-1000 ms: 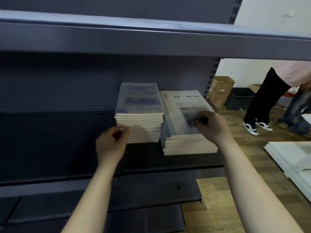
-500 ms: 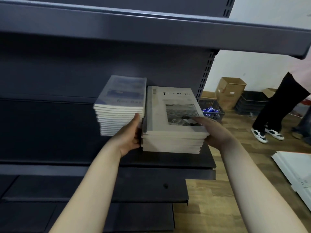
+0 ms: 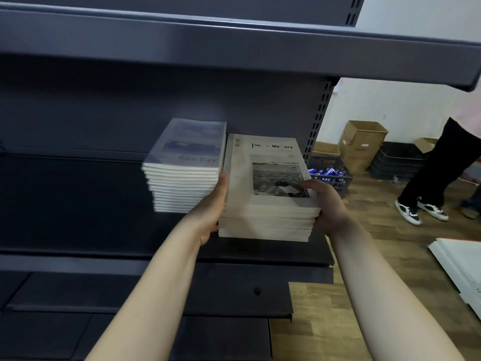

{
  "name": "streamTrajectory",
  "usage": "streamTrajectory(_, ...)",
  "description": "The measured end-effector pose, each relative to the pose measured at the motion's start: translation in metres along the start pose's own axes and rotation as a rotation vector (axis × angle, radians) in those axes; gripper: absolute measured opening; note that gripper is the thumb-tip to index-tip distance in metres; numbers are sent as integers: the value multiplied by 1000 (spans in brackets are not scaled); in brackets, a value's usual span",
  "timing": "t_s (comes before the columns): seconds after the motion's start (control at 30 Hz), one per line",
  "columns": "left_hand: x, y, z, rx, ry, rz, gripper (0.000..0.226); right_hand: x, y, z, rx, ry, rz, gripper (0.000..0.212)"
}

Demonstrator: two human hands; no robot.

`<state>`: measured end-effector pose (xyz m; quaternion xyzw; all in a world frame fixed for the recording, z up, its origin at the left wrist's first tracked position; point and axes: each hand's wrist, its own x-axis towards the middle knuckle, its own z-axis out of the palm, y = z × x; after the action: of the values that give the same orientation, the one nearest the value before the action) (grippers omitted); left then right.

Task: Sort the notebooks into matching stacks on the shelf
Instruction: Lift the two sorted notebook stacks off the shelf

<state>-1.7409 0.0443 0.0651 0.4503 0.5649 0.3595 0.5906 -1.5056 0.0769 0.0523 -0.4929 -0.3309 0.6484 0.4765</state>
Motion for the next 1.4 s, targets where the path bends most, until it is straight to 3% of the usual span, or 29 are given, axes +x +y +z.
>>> streamTrajectory(0.1,1,0,1,-6,23,2,79,-2,2,4,-62,107,-21,40)
streamTrajectory(0.2,0,0,0,-40,10,11,76,1,6,4,-81,189,-25,59)
streamTrajectory(0.43,-2,-1,-5,-145,-53,11,70,-3,4,13,-185,143,-59,94)
streamTrajectory(0.63,-5,-2,-9,-176,-82,-9,69,-9,4,7,-30,24,-102,52)
streamTrajectory(0.8,-13,-12,-14,-380,-156,-75,73,-10,26,-1,95,26,-77,53)
streamTrajectory(1.13,-9,-20,5,-269,-51,73,58,1,51,-1,118,237,-297,38)
streamTrajectory(1.27,-11,-24,-6,-266,-155,111,58,-2,54,-1,75,231,-295,51)
streamTrajectory(1.33,-15,-31,-13,-156,-184,139,55,-8,58,-9,57,141,-277,59)
streamTrajectory(1.4,-17,-38,-16,119,-117,211,47,-14,66,-17,-47,147,-278,54)
